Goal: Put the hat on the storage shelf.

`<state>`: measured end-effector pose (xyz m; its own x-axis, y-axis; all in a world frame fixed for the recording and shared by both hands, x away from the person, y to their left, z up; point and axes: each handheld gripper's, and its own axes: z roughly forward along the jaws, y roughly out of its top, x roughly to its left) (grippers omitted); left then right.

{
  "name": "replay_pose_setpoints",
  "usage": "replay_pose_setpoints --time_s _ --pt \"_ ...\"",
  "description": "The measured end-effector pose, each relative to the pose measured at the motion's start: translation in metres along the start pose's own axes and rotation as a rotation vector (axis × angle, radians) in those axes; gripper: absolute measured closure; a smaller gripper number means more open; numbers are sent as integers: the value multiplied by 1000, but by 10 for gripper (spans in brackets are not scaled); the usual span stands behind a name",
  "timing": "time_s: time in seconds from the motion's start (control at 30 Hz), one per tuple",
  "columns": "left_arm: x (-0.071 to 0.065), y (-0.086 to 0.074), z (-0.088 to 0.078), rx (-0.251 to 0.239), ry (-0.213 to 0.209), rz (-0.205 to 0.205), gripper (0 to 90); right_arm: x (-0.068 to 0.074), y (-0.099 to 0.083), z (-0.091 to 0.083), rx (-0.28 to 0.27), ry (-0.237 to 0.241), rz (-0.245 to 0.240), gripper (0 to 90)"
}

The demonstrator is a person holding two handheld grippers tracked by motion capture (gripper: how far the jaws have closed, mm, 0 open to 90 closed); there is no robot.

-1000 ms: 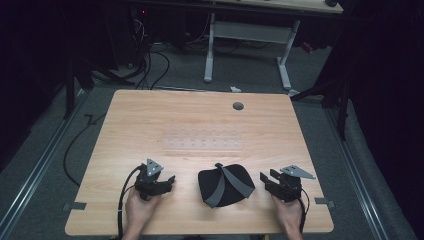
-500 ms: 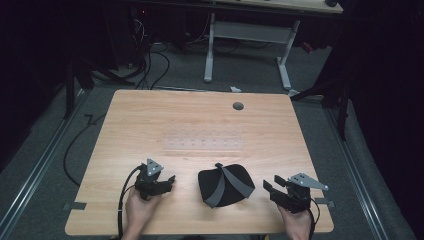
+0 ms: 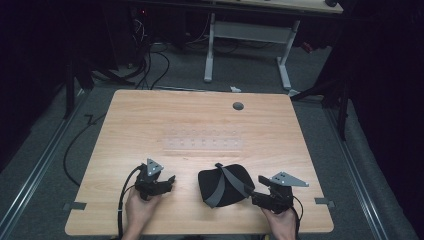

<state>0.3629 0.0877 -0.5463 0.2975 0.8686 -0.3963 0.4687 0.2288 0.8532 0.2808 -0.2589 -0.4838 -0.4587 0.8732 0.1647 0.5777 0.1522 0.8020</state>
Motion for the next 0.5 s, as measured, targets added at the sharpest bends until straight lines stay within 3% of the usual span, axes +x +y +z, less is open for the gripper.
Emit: replay_pose_setpoints --time_s 0.3,0.5 --pt "0 0 0 1 -1 1 300 -3 -2 34 73 10 31 294" --pt "0 0 0 1 -1 1 299 -3 -9 42 87 36 34 393"
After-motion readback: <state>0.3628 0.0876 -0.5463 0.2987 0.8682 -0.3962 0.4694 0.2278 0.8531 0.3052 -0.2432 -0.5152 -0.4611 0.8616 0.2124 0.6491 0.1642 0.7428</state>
